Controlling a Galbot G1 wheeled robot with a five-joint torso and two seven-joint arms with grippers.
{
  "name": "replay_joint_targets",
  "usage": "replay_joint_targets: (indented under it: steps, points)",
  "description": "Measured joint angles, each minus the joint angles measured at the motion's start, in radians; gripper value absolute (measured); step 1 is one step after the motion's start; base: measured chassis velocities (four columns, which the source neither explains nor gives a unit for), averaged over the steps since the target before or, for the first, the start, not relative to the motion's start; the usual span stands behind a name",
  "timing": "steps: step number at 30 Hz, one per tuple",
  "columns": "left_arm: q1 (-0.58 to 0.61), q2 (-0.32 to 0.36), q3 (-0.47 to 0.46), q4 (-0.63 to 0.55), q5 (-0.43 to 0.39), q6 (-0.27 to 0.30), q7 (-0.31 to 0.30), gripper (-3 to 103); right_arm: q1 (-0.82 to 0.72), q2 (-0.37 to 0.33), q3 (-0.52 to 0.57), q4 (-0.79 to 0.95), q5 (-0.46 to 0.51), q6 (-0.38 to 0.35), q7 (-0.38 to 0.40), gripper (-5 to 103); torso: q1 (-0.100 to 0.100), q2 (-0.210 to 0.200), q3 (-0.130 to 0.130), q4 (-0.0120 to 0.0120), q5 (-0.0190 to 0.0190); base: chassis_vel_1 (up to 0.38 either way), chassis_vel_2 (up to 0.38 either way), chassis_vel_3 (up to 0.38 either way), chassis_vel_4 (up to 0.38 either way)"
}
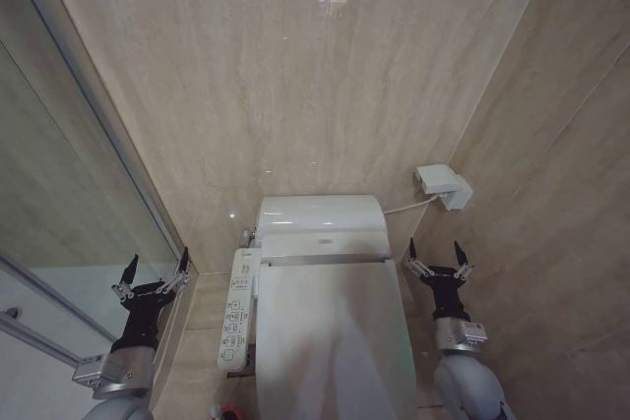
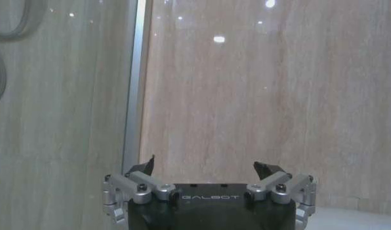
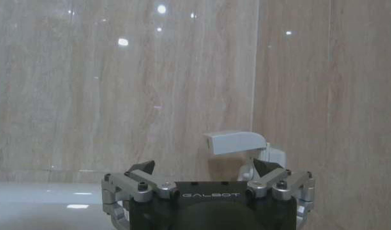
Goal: Open the toilet lid, clean the toilet bowl with a toilet brush, close the toilet lid, and flush.
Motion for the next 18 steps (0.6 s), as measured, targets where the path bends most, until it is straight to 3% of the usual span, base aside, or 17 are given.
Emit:
replay_joint_targets:
  steps: [18]
  points:
    - [-0.002, 0.005, 0.001, 0.003, 0.014, -0.002, -0.005, 100, 0.000, 0.000, 0.000, 0.000, 0.000, 0.000, 0.000, 100, 0.000, 0.000, 0.000, 0.0000, 0.0000, 0.000, 0.000, 0.000, 0.000]
